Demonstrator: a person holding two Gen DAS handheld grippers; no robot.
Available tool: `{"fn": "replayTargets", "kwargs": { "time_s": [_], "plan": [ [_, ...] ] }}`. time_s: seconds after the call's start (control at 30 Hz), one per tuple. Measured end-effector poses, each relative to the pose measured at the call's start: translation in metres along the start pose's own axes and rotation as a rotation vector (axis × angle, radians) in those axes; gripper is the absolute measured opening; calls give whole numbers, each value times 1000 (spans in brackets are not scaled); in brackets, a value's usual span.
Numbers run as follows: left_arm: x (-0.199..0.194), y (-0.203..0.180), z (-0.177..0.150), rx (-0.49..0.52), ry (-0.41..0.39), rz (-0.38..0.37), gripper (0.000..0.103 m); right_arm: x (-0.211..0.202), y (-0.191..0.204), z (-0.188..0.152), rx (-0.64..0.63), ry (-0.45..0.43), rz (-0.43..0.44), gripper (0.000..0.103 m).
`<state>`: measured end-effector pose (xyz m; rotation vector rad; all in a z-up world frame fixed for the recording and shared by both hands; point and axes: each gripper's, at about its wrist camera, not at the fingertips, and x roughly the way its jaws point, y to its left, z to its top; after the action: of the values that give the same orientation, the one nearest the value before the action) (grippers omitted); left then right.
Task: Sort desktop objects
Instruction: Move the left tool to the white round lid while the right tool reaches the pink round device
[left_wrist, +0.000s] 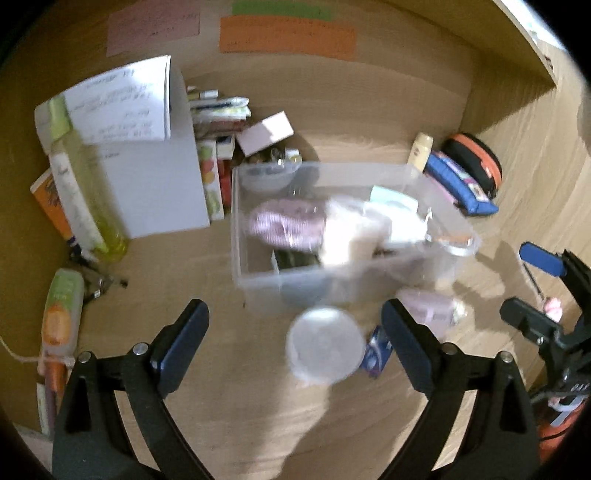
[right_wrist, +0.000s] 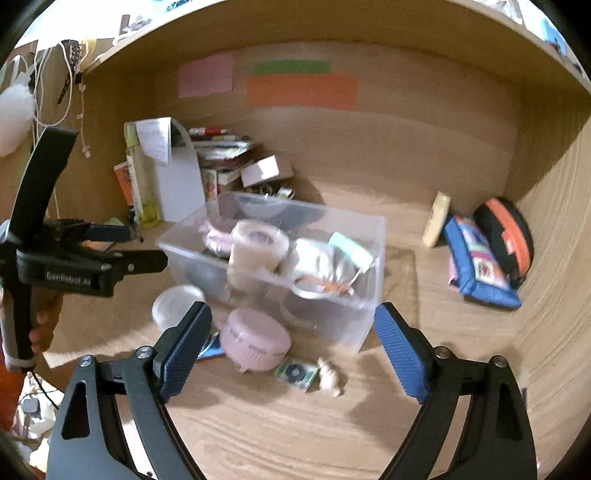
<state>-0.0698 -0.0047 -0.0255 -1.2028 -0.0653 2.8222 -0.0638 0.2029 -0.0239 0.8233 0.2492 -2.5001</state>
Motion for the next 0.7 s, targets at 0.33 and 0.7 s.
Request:
{"fn": "replayTargets", "kwargs": {
  "time_s": [0.33,0.7],
  "plan": [
    [31,-9,-39,18,85,-18,95,30,5,-27,75,117,93,88],
    [60,-9,-39,-21,182,-45,85,62,8,-20,99,197,144,84]
  ]
}}
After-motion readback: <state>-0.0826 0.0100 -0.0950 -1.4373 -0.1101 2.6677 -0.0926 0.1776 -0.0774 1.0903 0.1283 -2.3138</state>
